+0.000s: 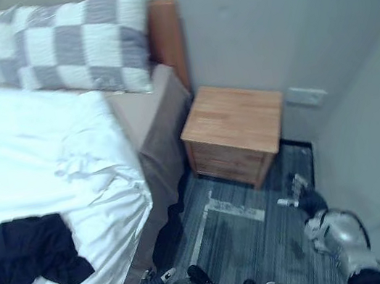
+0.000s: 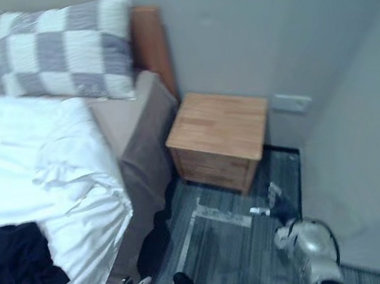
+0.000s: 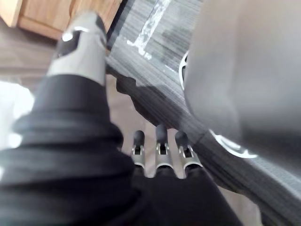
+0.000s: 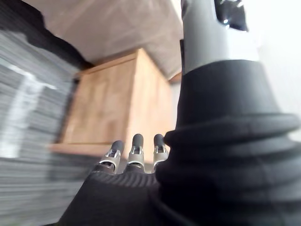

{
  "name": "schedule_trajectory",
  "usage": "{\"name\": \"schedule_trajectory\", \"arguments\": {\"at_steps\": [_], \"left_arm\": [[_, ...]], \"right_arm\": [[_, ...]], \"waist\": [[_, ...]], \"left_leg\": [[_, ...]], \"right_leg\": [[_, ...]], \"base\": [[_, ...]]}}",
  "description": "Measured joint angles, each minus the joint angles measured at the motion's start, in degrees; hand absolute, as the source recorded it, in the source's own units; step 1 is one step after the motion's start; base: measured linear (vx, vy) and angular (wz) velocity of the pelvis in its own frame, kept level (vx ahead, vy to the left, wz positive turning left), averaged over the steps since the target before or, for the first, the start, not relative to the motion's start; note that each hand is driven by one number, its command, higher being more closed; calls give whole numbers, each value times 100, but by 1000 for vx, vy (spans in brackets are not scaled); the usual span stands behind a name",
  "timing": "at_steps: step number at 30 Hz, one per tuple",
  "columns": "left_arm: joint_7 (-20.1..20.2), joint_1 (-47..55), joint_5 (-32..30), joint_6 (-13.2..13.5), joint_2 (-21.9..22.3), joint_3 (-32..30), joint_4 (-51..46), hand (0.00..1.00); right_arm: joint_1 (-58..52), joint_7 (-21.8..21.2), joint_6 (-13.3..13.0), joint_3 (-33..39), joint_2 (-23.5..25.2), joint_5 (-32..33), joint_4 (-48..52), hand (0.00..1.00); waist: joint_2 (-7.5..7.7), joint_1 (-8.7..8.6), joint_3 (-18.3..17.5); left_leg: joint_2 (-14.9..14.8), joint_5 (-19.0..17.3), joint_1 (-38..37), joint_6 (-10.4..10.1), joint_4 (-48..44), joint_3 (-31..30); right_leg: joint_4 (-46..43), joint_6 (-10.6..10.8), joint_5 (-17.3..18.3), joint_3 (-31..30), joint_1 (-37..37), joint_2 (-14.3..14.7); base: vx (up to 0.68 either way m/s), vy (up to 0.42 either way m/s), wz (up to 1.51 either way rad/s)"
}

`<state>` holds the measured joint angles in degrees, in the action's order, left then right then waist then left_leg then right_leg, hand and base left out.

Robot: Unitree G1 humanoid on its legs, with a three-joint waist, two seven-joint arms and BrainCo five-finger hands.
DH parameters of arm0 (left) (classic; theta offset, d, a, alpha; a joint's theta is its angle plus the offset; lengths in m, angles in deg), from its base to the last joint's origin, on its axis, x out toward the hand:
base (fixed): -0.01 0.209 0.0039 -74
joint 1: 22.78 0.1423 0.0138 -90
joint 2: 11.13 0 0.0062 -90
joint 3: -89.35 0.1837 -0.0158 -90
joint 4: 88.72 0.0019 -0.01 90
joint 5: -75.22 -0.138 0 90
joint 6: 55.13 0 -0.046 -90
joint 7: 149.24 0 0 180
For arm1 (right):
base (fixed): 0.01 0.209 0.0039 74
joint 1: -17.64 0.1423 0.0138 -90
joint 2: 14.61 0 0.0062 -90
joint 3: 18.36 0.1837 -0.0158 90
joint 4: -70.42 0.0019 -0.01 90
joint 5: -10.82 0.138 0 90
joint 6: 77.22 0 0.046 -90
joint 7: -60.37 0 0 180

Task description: Tidy the bed and pick cloth on bed and put in laundry

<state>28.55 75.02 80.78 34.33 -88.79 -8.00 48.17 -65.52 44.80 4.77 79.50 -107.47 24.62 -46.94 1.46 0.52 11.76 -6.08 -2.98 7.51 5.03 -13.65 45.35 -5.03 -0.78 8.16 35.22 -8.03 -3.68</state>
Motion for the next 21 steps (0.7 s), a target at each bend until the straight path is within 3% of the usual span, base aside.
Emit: {"name": "schedule_trajectory", "arguments": {"at_steps": [2, 3, 4, 5, 6, 7, 9, 10, 11, 12, 13, 14, 16, 18, 19, 21], "left_arm": [[-2, -25, 69, -23, 0, 14, 116, 0], [2, -56, 79, -26, -13, 65, 219, 0], [0, -64, 76, -30, -18, 89, 234, 0], [-19, -76, 118, -41, -65, 192, 254, 0], [-31, -113, 161, -57, -176, 308, 339, 0], [-35, -143, 257, -74, -241, 407, 420, 0], [-27, -167, 250, -121, -339, 395, 498, 0], [-24, -169, 247, -136, -381, 396, 511, 0], [-19, -142, 208, -141, -495, 389, 583, 0], [-17, -92, 92, -140, -616, 386, 604, 0], [-20, -32, -44, -144, -825, 384, 587, 0], [-22, -18, -102, -162, -917, 371, 617, 0], [-12, 204, -93, -227, -638, 158, 554, 0], [-4, 252, -92, -227, -559, 137, 551, 0], [24, 230, -91, -255, -496, 99, 552, 0], [50, 76, -98, -211, -483, 77, 536, 0]], "right_arm": [[722, -68, -92, -268, -539, -186, -1, 0], [1128, -24, -89, -422, -779, -323, -9, 0], [1270, 17, -90, -450, -796, -389, -1, 0], [1501, 115, -81, -501, -842, -511, 10, 0], [1530, 211, -69, -558, -847, -564, 38, 0], [1531, 297, -33, -636, -848, -715, 153, 0], [1516, 444, 87, -775, -852, -944, 606, 0], [1512, 490, 113, -821, -863, -962, 756, 0], [1507, 599, 252, -847, -866, -1127, 1055, 0], [1526, 710, 363, -852, -867, -1165, 1176, 0], [1653, 772, 449, -882, -848, -1188, 1157, 0], [1749, 779, 468, -886, -841, -1230, 1106, 0], [2123, 811, 509, -1123, -953, -1400, 806, 0], [2465, 822, 532, -1246, -991, -1408, 755, 0], [2868, 843, 548, -1268, -1070, -1554, 746, 0], [3257, 918, 628, -1233, -1183, -1679, 721, 0]], "waist": [[20, 32, -34], [-55, 100, -79], [-21, 119, -89], [-20, 136, -79], [-31, 139, -83], [-26, 137, -81], [-34, 124, -84], [-14, 115, -98], [45, 77, -124], [229, 75, -178], [619, 130, -145], [782, 163, -43], [355, 272, 15], [199, 335, 60], [58, 318, 148], [-58, 207, 250]], "left_leg": [[247, -3, -263, 159, 427, -129], [405, -70, -418, 317, 803, -460], [456, -37, -535, 322, 928, -643], [484, -37, -703, 285, 1024, -1058], [452, -92, -832, 237, 1037, -1553], [413, -120, -961, 166, 1081, -2069], [358, -170, -1068, 64, 1091, -2988], [353, -184, -1063, 23, 1092, -3294], [356, -220, -1009, -100, 1093, -3906], [435, -233, -945, -310, 1054, -4252], [648, -242, -936, -556, 892, -4486], [734, -319, -925, -698, 732, -4622], [301, -560, -713, -931, 305, -4735], [106, -549, -651, -1029, 370, -4766], [-29, -369, -653, -1105, 641, -4668], [-101, -172, -529, -998, 786, -4078]], "right_leg": [[-690, 218, 405, 332, 42, -145], [-1726, 301, 594, 284, 290, -374], [-2342, 324, 605, 178, 472, -543], [-3626, 215, 386, -120, 960, -836], [-3823, 197, 649, -495, 1080, -773], [-3560, 185, 810, -908, 1155, -627], [-2620, 267, 772, -2015, 1394, -311], [-2274, 347, 691, -2481, 1483, -188], [-1454, 579, 365, -3527, 1596, 7], [-711, 760, 38, -4103, 1569, -3], [-13, 870, -428, -4401, 1499, -208], [-84, 668, -1075, -4352, 1469, -309], [-364, 559, -844, -3836, 1391, -20], [-297, 552, -853, -3638, 1390, 103], [-246, 539, -857, -3442, 1378, 151], [-253, 401, -774, -3120, 1363, 50]], "base": [[372, -52, 119], [299, -21, 102], [345, -53, 124], [214, -89, 158], [274, -175, 223], [335, -305, 265], [307, -309, 214], [211, -266, 207], [270, -369, 244], [367, -489, 265], [336, -463, 183], [354, -501, 148], [279, -382, 101], [147, -194, 45], [123, -194, 51], [63, -128, 87]]}}
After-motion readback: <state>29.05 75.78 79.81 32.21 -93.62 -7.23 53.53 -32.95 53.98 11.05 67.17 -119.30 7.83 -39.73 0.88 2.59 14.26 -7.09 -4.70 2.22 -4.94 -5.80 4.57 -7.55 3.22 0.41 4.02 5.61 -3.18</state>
